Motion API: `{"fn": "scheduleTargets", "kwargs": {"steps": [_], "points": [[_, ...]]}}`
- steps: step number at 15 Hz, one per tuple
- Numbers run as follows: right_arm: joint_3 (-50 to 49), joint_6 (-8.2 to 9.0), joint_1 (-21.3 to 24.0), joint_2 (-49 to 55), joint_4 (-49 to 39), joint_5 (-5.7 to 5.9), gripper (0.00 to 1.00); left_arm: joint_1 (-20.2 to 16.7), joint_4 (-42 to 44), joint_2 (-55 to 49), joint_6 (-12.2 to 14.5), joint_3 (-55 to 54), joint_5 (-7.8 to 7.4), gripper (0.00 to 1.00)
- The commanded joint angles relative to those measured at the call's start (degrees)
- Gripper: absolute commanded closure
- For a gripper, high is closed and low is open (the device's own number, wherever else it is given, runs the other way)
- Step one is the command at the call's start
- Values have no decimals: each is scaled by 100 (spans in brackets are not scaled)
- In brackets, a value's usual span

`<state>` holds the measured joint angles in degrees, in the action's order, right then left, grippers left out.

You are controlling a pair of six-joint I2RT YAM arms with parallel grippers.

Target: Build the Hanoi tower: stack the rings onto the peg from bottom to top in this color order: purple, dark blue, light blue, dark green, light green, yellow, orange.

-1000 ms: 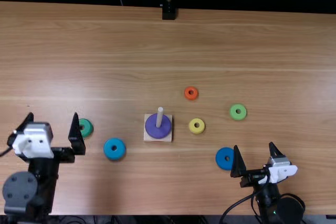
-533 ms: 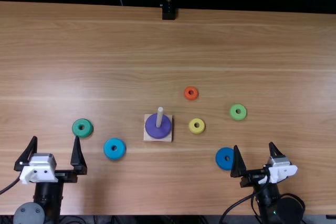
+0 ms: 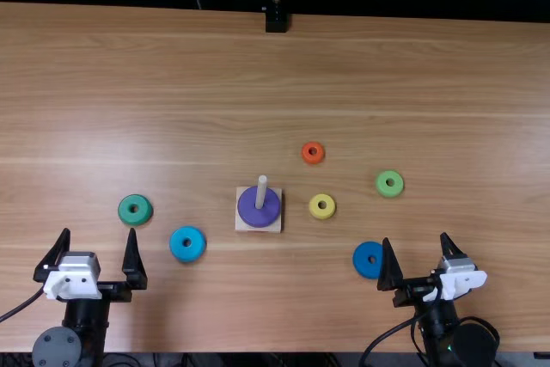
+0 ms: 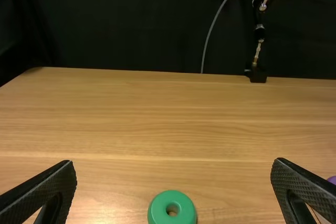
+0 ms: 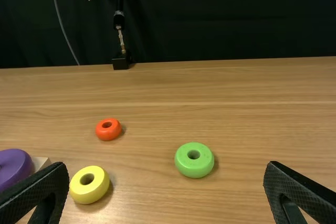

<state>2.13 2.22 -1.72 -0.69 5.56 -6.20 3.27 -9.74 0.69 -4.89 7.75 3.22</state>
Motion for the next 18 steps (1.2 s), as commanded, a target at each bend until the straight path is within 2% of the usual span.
{"fn": "scheduleTargets", "kwargs": {"steps": [1, 4, 7, 14, 18], "points": [[-125, 10, 40, 69, -2, -13, 0, -37, 46, -69, 3, -168, -59, 0], [-125, 10, 40, 69, -2, -13, 0, -37, 151, -69, 14, -494, -6, 0], [-125, 10, 40, 69, 9, -13, 0, -37, 668, -69, 35, -775, 5, 0], [-125, 10, 40, 69, -2, -13, 0, -46, 436, -69, 35, -775, -48, 0], [-125, 10, 40, 69, -2, -13, 0, -46, 436, -69, 24, -775, -6, 0]]}}
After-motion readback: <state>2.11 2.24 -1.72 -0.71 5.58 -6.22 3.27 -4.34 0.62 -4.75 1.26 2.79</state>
